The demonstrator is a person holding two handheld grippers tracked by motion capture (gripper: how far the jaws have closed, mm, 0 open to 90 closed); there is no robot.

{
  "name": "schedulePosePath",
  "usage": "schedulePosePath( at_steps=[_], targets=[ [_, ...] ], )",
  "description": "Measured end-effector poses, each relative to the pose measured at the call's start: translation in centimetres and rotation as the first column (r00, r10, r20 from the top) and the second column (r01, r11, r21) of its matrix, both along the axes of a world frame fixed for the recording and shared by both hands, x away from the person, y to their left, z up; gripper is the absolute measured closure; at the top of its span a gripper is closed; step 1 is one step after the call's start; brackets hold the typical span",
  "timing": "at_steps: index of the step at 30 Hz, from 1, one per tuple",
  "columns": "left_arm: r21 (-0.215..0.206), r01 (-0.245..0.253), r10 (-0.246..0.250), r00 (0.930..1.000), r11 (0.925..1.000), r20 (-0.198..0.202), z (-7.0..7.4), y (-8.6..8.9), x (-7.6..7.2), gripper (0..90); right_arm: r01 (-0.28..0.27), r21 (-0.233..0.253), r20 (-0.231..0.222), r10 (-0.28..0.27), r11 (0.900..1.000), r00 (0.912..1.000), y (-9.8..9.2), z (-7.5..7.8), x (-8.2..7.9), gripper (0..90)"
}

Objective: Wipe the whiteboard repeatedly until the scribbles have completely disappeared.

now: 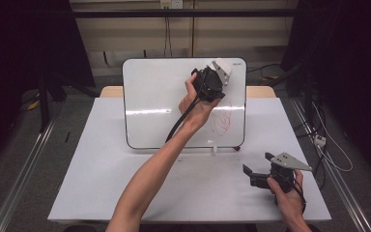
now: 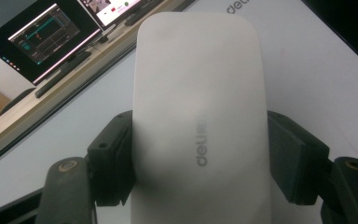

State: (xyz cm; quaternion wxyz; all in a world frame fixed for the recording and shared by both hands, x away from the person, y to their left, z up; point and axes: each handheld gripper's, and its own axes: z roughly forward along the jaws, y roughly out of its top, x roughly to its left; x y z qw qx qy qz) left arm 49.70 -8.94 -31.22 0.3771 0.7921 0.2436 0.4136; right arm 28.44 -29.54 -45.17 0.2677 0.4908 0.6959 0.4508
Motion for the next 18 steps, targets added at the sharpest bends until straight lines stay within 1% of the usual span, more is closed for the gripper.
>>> schedulePosePath(
  at_steps=[2, 3, 4, 5, 7, 8, 9, 10, 11, 12, 13, 15, 16, 17, 18],
  targets=[
    [0.006, -0.004, 0.004, 1.0000, 1.0000, 0.001, 0.0, -0.1, 0.0, 31.1, -0.002, -0.003, 0.003, 0.002, 1.000, 1.0000, 0.1, 0.0, 0.0, 4.3],
    [0.028, -0.012, 0.011, 0.9998, 0.9995, 0.014, -0.1, -0.3, -0.1, 31.1, -0.006, -0.003, 0.004, 0.006, 1.000, 1.0000, 0.1, 0.0, 0.0, 4.3],
    [0.033, -0.008, 0.008, 0.9998, 0.9994, 0.019, -0.2, -0.5, -0.1, 31.1, -0.007, -0.004, 0.004, 0.007, 1.000, 1.0000, 0.1, 0.0, 0.0, 4.3],
    [0.050, -0.001, 0.000, 0.9999, 0.9987, 0.017, -0.2, -0.5, -0.1, 31.1, -0.006, -0.004, 0.003, 0.006, 1.000, 1.0000, 0.2, 0.0, 0.0, 4.3],
    [0.063, -0.002, 0.000, 0.9997, 0.9980, 0.026, -0.3, -0.7, -0.2, 31.1, -0.005, -0.002, -0.001, 0.005, 1.000, 1.0000, 0.2, 0.0, 0.1, 4.3],
    [0.072, 0.004, -0.006, 0.9997, 0.9974, 0.022, -0.4, -0.9, -0.3, 31.1, -0.006, -0.001, -0.002, 0.006, 1.000, 1.0000, 0.2, 0.0, 0.1, 4.3],
    [0.072, 0.004, -0.006, 0.9997, 0.9974, 0.022, -0.4, -0.9, -0.3, 31.1, -0.006, -0.001, -0.001, 0.006, 1.000, 1.0000, 0.2, 0.0, 0.1, 4.3],
    [0.091, -0.003, 0.001, 0.9996, 0.9958, 0.027, -0.3, -1.0, -0.4, 31.1, -0.009, -0.002, 0.001, 0.009, 1.000, 1.0000, 0.3, 0.0, 0.1, 4.3],
    [0.091, 0.002, -0.004, 0.9997, 0.9959, 0.023, -0.4, -1.2, -0.5, 31.1, -0.008, -0.002, -0.001, 0.008, 1.000, 1.0000, 0.3, 0.0, 0.2, 4.3],
    [0.101, 0.015, -0.017, 0.9997, 0.9948, 0.018, -0.5, -1.4, -0.5, 31.1, -0.012, -0.002, 0.001, 0.012, 1.000, 0.9999, 0.3, 0.0, 0.2, 4.3],
    [0.133, 0.029, -0.031, 0.9994, 0.9907, 0.017, -0.9, -1.9, -0.9, 31.1, -0.012, -0.003, 0.000, 0.012, 1.000, 0.9999, 0.4, 0.0, 0.2, 4.3],
    [0.162, 0.052, -0.056, 0.9983, 0.9854, 0.018, -1.5, -2.5, -1.3, 31.1, -0.014, -0.003, 0.001, 0.014, 1.000, 0.9999, 0.4, 0.0, 0.2, 4.3],
    [0.162, 0.052, -0.056, 0.9983, 0.9854, 0.018, -1.5, -2.5, -1.3, 31.1, -0.014, -0.003, 0.001, 0.014, 1.000, 0.9999, 0.4, 0.0, 0.2, 4.3],
    [0.175, 0.075, -0.079, 0.9968, 0.9817, 0.013, -2.1, -2.9, -1.8, 31.1, -0.013, -0.004, 0.004, 0.013, 1.000, 0.9999, 0.3, 0.0, 0.2, 4.3],
    [0.172, 0.086, -0.089, 0.9959, 0.9813, 0.013, -2.5, -2.9, -2.1, 31.1, -0.013, -0.003, 0.005, 0.013, 1.000, 0.9999, 0.3, 0.0, 0.1, 4.3]
  ],
)
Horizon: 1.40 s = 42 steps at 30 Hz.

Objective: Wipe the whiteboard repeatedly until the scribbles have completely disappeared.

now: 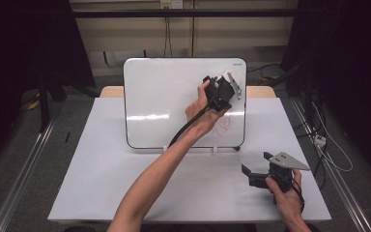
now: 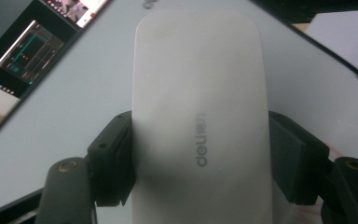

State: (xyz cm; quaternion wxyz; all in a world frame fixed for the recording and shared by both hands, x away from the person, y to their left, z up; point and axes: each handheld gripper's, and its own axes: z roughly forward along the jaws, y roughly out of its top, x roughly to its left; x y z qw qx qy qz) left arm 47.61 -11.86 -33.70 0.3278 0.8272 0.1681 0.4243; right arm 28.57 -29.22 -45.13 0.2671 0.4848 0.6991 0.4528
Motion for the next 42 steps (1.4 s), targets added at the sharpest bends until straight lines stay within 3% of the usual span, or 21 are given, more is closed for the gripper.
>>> schedulePosePath(
  at_steps=[7, 10, 15, 18, 32, 37, 42],
  targets=[
    [-0.003, 0.077, -0.077, 0.9970, 0.9970, -0.002, -2.2, 0.4, -1.7, 31.1, 0.002, 0.000, 0.001, -0.002, 1.000, 1.0000, -0.1, 0.0, -0.1, 4.3],
    [-0.010, 0.104, -0.104, 0.9943, 0.9945, 0.021, -2.9, 0.7, -2.3, 31.1, 0.004, 0.000, -0.001, -0.004, 1.000, 1.0000, 0.0, 0.0, -0.1, 4.3],
    [-0.057, 0.153, -0.151, 0.9879, 0.9866, 0.034, -3.2, 1.4, -1.9, 31.0, 0.003, -0.001, 0.000, -0.003, 1.000, 1.0000, 0.0, 0.0, -0.1, 4.3],
    [-0.054, 0.174, -0.172, 0.9844, 0.9833, 0.037, -3.0, 1.5, -1.6, 31.0, 0.005, 0.000, -0.001, -0.005, 1.000, 1.0000, -0.1, 0.0, -0.1, 4.3],
    [-0.071, 0.136, -0.133, 0.9903, 0.9882, 0.040, 0.6, 1.4, 1.2, 31.0, 0.006, 0.003, -0.001, -0.006, 1.000, 1.0000, -0.3, 0.0, -0.1, 4.3],
    [-0.112, 0.094, -0.090, 0.9953, 0.9893, 0.034, 2.2, 2.0, 2.6, 31.0, 0.013, 0.006, -0.002, -0.013, 1.000, 0.9999, -0.4, 0.0, -0.2, 4.3],
    [-0.163, 0.039, -0.034, 0.9988, 0.9858, 0.035, 2.5, 2.5, 2.9, 31.0, 0.014, 0.006, -0.004, -0.014, 1.000, 0.9999, -0.4, 0.0, -0.3, 4.3]
  ],
)
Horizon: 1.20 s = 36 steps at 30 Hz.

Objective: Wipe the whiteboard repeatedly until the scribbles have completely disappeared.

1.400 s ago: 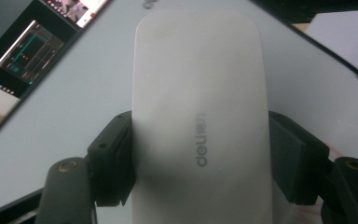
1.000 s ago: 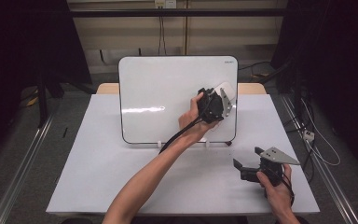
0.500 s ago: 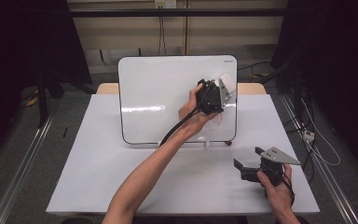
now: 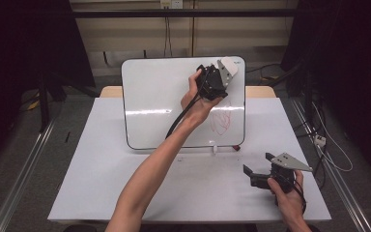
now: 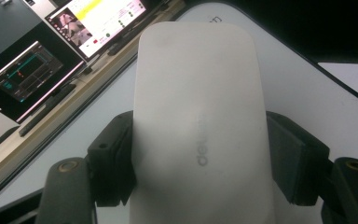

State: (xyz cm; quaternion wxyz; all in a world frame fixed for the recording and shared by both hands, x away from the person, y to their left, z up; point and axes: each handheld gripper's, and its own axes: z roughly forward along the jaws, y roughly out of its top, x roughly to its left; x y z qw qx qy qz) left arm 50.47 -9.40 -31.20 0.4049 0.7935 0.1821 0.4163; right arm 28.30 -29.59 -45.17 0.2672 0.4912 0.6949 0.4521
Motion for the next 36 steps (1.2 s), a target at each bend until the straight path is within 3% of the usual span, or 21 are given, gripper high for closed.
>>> schedulePosePath(
  at_steps=[8, 13, 14, 18, 24, 27, 36],
  targets=[
    [-0.006, -0.038, 0.038, 0.9993, 0.9993, -0.002, -0.1, -0.6, -0.2, 31.0, -0.002, 0.001, 0.001, 0.002, 1.000, 1.0000, 0.0, 0.0, 0.0, 4.3],
    [0.042, -0.038, 0.037, 0.9992, 0.9984, 0.016, -0.4, -1.0, -0.5, 31.1, -0.002, -0.002, 0.000, 0.002, 1.000, 1.0000, 0.1, 0.0, 0.0, 4.3],
    [0.085, -0.025, 0.025, 0.9997, 0.9961, 0.003, -0.6, -1.4, -0.6, 31.0, -0.003, -0.002, -0.002, 0.003, 1.000, 1.0000, 0.1, 0.0, 0.1, 4.3],
    [0.109, -0.012, 0.012, 0.9999, 0.9940, 0.000, -1.0, -1.6, -1.0, 31.1, -0.007, -0.004, 0.001, 0.007, 1.000, 1.0000, 0.2, 0.0, 0.1, 4.3],
    [0.132, 0.033, -0.033, 0.9995, 0.9907, -0.003, -2.6, -1.5, -2.2, 31.1, -0.007, -0.003, 0.001, 0.007, 1.000, 1.0000, 0.1, 0.0, 0.0, 4.3],
    [0.140, 0.062, -0.063, 0.9980, 0.9882, 0.003, -4.1, -1.2, -3.5, 31.1, -0.006, -0.004, 0.004, 0.006, 1.000, 1.0000, 0.1, 0.0, 0.0, 4.3],
    [0.159, 0.093, -0.096, 0.9953, 0.9829, 0.014, -6.7, -0.7, -5.8, 31.1, -0.009, -0.006, 0.004, 0.009, 1.000, 0.9999, 0.3, 0.0, 0.1, 4.3]
  ],
)
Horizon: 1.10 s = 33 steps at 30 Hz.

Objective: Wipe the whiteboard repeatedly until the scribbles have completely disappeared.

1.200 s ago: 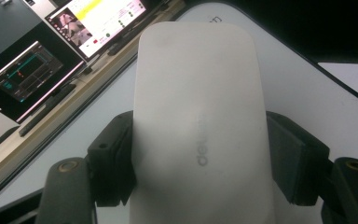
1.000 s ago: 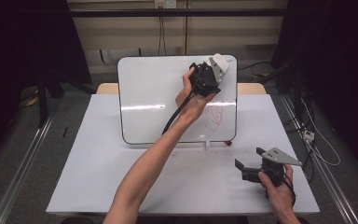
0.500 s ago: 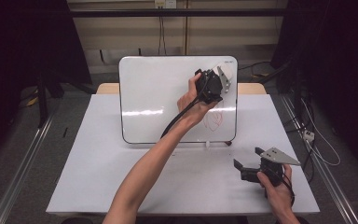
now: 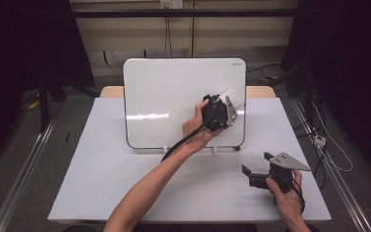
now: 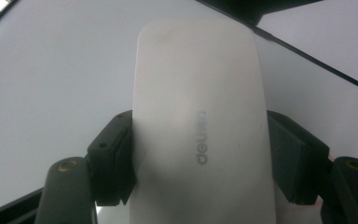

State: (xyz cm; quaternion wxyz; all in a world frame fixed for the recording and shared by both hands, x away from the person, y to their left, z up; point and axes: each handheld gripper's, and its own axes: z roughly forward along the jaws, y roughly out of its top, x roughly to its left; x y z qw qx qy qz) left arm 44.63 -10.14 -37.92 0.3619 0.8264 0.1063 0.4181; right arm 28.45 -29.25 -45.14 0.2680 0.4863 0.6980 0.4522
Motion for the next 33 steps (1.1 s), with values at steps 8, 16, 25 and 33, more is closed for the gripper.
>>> schedulePosePath(
  at_steps=[8, 16, 25, 33],
  targets=[
    [0.014, 0.019, -0.019, 0.9998, 0.9997, -0.012, -0.8, 0.4, -0.8, 31.1, -0.001, -0.004, 0.002, 0.001, 1.000, 1.0000, 0.0, 0.0, 0.0, 4.3],
    [-0.001, 0.003, -0.003, 0.9994, 1.0000, -0.035, 1.6, 0.1, 1.1, 31.1, 0.001, 0.000, -0.002, -0.001, 1.000, 1.0000, -0.1, 0.0, 0.0, 4.3],
    [-0.046, -0.035, 0.031, 0.9973, 0.9984, -0.067, 5.5, 0.0, 4.5, 31.1, 0.001, 0.002, 0.003, -0.001, 1.000, 1.0000, -0.2, 0.0, 0.0, 4.3],
    [-0.061, -0.064, 0.059, 0.9957, 0.9961, -0.071, 7.0, -0.1, 5.9, 31.1, 0.000, 0.004, 0.001, 0.000, 1.000, 1.0000, -0.2, 0.0, 0.0, 4.3]
  ],
)
